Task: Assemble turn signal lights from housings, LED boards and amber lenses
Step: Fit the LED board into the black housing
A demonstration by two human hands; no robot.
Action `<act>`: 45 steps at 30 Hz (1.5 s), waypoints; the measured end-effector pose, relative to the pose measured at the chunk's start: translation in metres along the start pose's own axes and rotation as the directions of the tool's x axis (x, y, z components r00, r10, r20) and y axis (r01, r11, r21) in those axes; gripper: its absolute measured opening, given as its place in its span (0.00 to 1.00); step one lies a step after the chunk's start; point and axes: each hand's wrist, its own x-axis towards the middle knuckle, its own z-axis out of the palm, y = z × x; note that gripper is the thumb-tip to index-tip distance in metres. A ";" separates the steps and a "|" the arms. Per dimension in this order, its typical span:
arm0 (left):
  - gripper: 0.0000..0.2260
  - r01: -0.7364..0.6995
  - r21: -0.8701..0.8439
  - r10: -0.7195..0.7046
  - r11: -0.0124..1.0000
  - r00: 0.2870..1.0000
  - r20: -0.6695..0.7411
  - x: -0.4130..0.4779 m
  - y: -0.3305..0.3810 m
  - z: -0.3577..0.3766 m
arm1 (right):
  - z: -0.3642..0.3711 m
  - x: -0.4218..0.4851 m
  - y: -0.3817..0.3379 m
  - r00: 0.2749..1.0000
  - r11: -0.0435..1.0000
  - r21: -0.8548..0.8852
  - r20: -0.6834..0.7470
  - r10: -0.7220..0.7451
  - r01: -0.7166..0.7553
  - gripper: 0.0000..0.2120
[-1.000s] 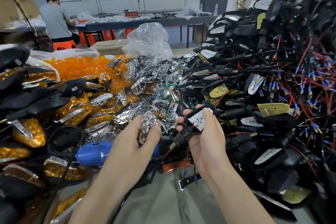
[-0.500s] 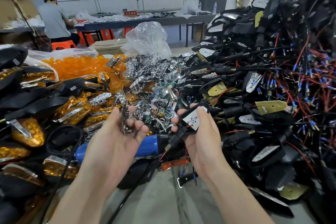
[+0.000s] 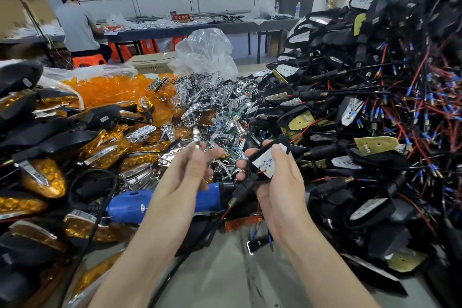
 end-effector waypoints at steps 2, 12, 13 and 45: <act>0.22 -0.015 0.055 0.014 0.998 1.000 0.004 -0.003 -0.002 0.002 | -0.001 0.000 0.002 1.000 0.999 -0.047 0.007 -0.026 0.026 0.12; 0.13 -0.184 0.154 0.164 0.971 0.978 0.133 -0.018 0.009 0.023 | -0.003 -0.006 0.004 0.994 0.940 -0.324 -0.001 -0.111 0.105 0.28; 0.13 -0.195 0.169 0.173 0.966 0.975 0.137 -0.018 0.007 0.023 | -0.003 -0.006 0.004 0.989 0.931 -0.335 0.008 -0.148 0.142 0.26; 0.18 -0.336 0.540 0.401 0.772 0.916 -0.002 -0.015 -0.014 0.045 | 0.002 -0.016 0.001 0.974 0.963 -0.230 0.209 -0.090 0.138 0.07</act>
